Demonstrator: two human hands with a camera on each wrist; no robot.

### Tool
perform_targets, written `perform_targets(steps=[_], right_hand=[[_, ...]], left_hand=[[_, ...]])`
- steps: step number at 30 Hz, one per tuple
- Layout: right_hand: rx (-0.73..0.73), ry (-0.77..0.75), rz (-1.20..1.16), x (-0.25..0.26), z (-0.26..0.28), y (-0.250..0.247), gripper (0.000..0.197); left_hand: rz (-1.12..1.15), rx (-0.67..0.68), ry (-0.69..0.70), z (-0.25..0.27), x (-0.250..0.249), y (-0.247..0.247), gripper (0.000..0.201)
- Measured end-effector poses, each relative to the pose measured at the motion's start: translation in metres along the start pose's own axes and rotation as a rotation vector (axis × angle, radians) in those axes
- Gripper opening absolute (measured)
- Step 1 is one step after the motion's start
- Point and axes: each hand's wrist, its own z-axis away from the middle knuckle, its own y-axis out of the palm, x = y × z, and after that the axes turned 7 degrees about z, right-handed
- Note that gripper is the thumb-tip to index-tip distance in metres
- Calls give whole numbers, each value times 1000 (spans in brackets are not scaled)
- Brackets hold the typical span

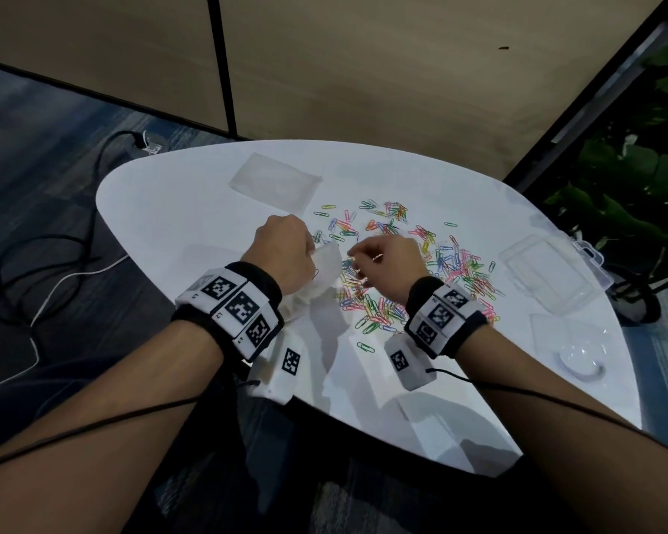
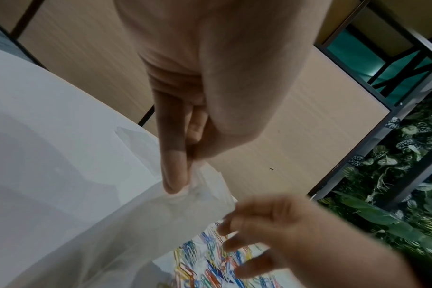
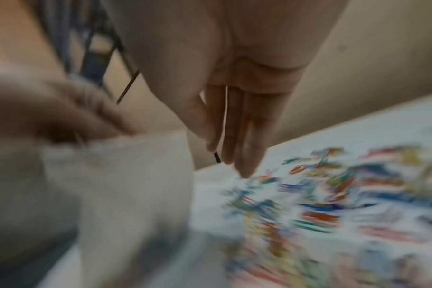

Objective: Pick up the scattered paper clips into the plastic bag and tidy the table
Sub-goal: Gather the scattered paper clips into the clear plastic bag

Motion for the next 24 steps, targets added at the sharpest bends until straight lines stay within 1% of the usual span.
perform_targets(steps=[1,3,5,6,7,8,9,10,12,14,15,16,17,20,22,24], right_hand=[[31,-76,234,-10,-1,4,23],[196,-199,586,-34,-2,23,33],[323,-311,849,-60,-1,49,45],[340,-329,945,-73,0,59,51],[333,-312,994,-81,2,65,56],[301,-301,983,-87,2,69,58],[269,-299,941,-88,2,70,53],[228,-322,894,-88,0,71,44],[181,-370,889,-84,-4,68,25],[155,-369,893,-83,-7,64,19],[155,-333,878,-81,-8,61,18],[118,-293,830,-83,-9,59,18],[87,-205,753,-81,-9,54,19],[-27,71,366,-75,-11,28,17],[-64,257,49,-70,-12,9,11],[-75,367,-395,-61,-14,-4,17]], left_hand=[[-9,-1,-5,0,1,-2,26],[-25,-2,-12,-1,4,-6,27],[-27,3,-16,-1,5,-8,27],[-28,8,-14,-1,5,-8,27],[-30,12,-12,-1,6,-9,26],[-33,17,-9,-1,5,-8,25],[-34,22,-8,-1,5,-8,24],[-36,31,-7,-1,4,-7,23],[-36,50,-3,0,2,-4,21],[-35,61,-3,0,1,0,21],[-31,65,-4,1,1,1,23],[-28,68,-5,2,1,2,25],[-25,68,-7,2,0,3,26],[-14,63,-15,1,0,3,26],[-15,60,-18,0,-2,5,27],[-8,67,-16,-1,-3,7,27]])
